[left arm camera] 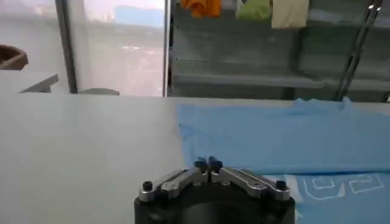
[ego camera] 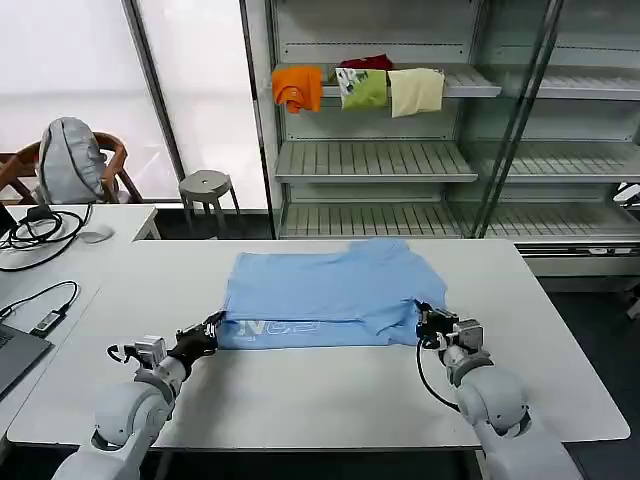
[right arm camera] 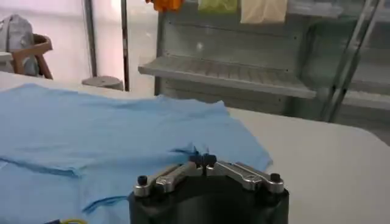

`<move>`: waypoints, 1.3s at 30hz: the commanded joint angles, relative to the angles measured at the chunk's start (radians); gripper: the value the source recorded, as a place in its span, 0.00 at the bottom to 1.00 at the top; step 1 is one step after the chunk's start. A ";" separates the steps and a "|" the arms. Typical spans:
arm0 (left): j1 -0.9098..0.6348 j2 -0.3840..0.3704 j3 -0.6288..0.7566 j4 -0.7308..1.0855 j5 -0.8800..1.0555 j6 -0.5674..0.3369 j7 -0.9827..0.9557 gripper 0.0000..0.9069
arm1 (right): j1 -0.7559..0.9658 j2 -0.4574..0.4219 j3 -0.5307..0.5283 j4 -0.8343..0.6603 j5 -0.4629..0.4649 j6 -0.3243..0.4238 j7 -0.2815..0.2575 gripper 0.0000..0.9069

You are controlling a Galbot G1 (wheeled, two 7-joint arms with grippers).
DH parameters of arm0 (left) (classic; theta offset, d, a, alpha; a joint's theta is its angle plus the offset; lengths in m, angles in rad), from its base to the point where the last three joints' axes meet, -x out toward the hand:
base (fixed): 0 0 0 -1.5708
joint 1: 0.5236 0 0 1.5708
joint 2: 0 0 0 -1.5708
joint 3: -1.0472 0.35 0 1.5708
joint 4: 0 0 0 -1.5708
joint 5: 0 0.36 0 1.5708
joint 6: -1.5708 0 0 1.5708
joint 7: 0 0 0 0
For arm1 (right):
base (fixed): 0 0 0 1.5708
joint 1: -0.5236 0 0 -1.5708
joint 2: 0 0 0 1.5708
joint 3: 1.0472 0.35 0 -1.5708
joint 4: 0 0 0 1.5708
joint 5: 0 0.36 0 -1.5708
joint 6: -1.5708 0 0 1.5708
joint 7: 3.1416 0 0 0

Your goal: Fold and organize the clothes.

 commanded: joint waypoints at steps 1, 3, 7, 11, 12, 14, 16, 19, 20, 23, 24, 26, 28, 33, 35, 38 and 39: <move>-0.005 0.004 0.005 0.012 0.041 0.005 0.002 1.00 | 0.031 -0.002 -0.006 -0.011 -0.038 -0.031 -0.031 1.00; -0.004 0.003 0.002 0.015 0.047 0.003 0.000 1.00 | 0.041 -0.003 -0.014 -0.024 -0.053 -0.031 -0.040 1.00; -0.004 0.005 -0.012 0.013 0.046 0.001 -0.001 1.00 | 0.074 0.009 -0.018 -0.070 -0.059 -0.031 -0.025 1.00; 0.001 0.016 -0.040 -0.011 0.039 -0.003 -0.001 1.00 | 0.096 0.019 -0.008 -0.104 -0.047 -0.031 0.009 1.00; 0.003 0.020 -0.043 -0.014 0.039 -0.003 -0.002 1.00 | 0.097 0.019 -0.006 -0.106 -0.045 -0.031 0.014 1.00; 0.012 0.031 -0.051 -0.032 0.038 -0.003 -0.005 1.00 | 0.094 0.016 0.005 -0.102 -0.041 -0.029 0.015 1.00; 0.025 0.040 -0.056 -0.055 0.038 -0.003 -0.009 1.00 | 0.082 0.010 0.020 -0.075 -0.034 -0.029 0.017 1.00; 0.075 0.053 -0.063 -0.119 0.038 0.011 -0.030 1.00 | 0.019 -0.010 0.063 0.004 -0.020 -0.031 0.008 1.00; 0.101 0.057 -0.063 -0.144 0.039 0.020 -0.042 1.00 | 0.003 -0.017 0.077 0.021 -0.013 -0.032 0.005 1.00; 0.169 0.054 -0.059 -0.224 0.045 0.079 -0.075 1.00 | -0.095 -0.049 0.119 0.122 0.016 -0.032 -0.005 1.00; 0.185 0.050 -0.056 -0.240 0.046 0.104 -0.086 1.00 | -0.119 -0.057 0.125 0.149 0.022 -0.033 -0.004 1.00; 0.209 0.040 -0.045 -0.258 0.062 0.132 -0.115 1.00 | -0.165 -0.067 0.136 0.178 0.025 -0.032 -0.004 1.00; 0.218 0.032 -0.028 -0.249 0.092 0.133 -0.121 1.00 | -0.213 -0.076 0.151 0.204 0.024 -0.032 -0.001 1.00; 0.190 0.023 -0.012 -0.193 0.111 0.133 -0.135 1.00 | -0.271 -0.083 0.187 0.207 0.040 -0.032 -0.005 1.00; 0.167 0.020 -0.014 -0.163 0.103 0.133 -0.143 1.00 | -0.282 -0.089 0.197 0.196 0.073 -0.032 -0.005 1.00; 0.160 0.021 -0.014 -0.148 0.101 0.132 -0.149 1.00 | -0.296 -0.093 0.198 0.191 0.083 -0.033 -0.010 1.00; 0.160 0.020 -0.013 -0.145 0.102 0.132 -0.150 1.00 | -0.301 -0.095 0.195 0.187 0.086 -0.033 -0.011 1.00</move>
